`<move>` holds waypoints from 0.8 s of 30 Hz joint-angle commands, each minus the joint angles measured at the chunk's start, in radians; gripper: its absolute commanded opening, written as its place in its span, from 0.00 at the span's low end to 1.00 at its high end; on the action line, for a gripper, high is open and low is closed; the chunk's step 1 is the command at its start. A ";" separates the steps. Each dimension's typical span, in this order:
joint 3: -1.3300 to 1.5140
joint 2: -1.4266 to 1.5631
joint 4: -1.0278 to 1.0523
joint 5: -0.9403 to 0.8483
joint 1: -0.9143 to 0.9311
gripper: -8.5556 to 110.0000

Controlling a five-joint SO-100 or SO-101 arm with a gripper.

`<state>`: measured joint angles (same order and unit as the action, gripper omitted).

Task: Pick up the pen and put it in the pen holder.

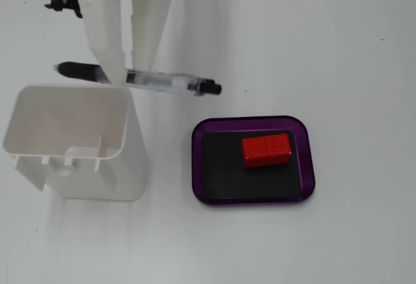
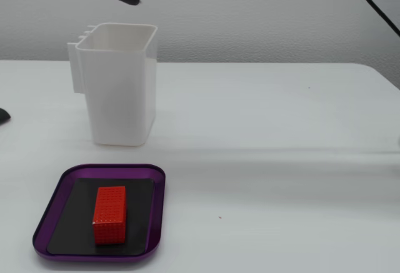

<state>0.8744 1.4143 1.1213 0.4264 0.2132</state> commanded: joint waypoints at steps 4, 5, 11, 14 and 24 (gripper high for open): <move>-0.046 -0.052 -0.034 0.000 0.011 0.07; -0.046 -0.061 -0.034 0.000 0.023 0.07; -0.046 -0.089 -0.023 0.000 0.071 0.07; -0.040 -0.077 -0.020 -0.014 0.094 0.07; -0.049 -0.074 0.054 -0.015 0.100 0.16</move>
<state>0.8728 1.3023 1.1490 0.4157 0.3083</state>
